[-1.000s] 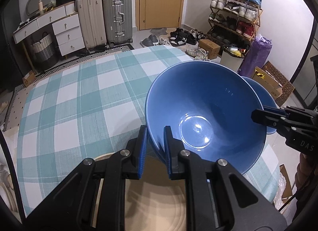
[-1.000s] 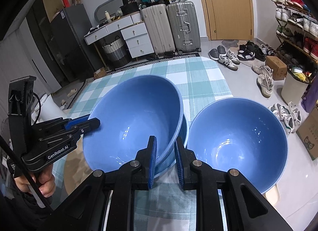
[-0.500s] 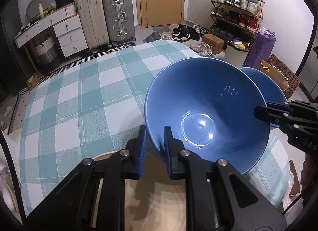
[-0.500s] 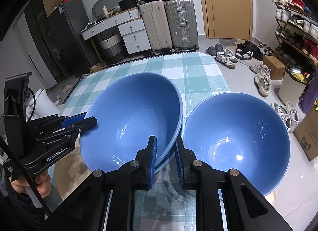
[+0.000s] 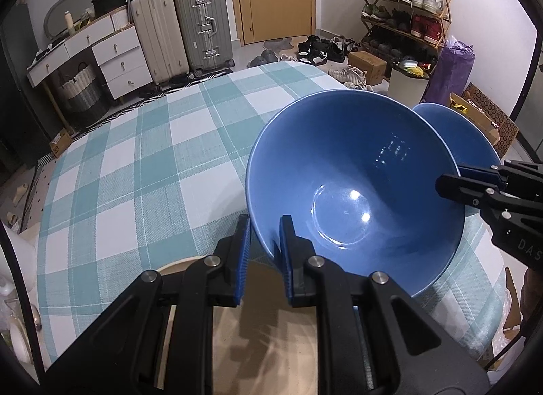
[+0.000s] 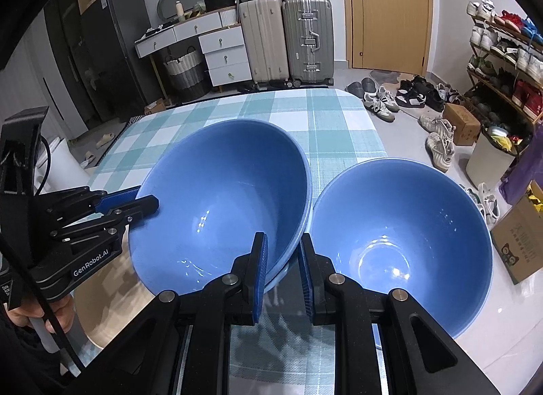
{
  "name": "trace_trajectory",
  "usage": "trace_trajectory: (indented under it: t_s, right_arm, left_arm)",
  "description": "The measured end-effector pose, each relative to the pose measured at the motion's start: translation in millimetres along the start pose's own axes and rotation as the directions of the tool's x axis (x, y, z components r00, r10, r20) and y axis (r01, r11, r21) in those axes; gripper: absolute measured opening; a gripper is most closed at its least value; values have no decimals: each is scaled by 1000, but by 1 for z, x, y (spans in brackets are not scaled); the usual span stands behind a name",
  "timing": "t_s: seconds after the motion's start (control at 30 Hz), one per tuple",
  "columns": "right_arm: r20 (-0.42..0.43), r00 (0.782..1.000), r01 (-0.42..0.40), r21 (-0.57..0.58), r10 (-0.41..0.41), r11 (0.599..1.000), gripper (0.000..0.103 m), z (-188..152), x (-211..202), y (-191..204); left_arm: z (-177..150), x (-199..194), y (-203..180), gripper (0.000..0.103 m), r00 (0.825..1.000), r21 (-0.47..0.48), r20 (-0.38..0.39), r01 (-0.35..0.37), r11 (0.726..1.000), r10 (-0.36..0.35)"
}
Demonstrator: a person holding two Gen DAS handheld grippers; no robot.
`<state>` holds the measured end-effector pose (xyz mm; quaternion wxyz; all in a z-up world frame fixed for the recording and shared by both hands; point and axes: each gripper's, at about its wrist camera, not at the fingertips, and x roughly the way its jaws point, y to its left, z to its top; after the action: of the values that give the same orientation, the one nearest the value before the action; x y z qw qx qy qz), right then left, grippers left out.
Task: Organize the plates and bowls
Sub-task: 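Lower the bowl and open the left tool while the right tool sets down its bowl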
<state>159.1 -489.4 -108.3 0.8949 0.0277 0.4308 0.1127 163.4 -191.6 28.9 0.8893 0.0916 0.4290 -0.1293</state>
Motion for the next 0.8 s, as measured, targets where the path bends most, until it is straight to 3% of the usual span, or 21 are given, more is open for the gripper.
trace_trajectory:
  t_s: [0.8]
  right_arm:
    - [11, 996, 87, -61, -87, 994, 20, -3, 4, 10]
  left_arm:
    - [-5, 6, 6, 17, 1000, -8, -19, 4, 1000, -4]
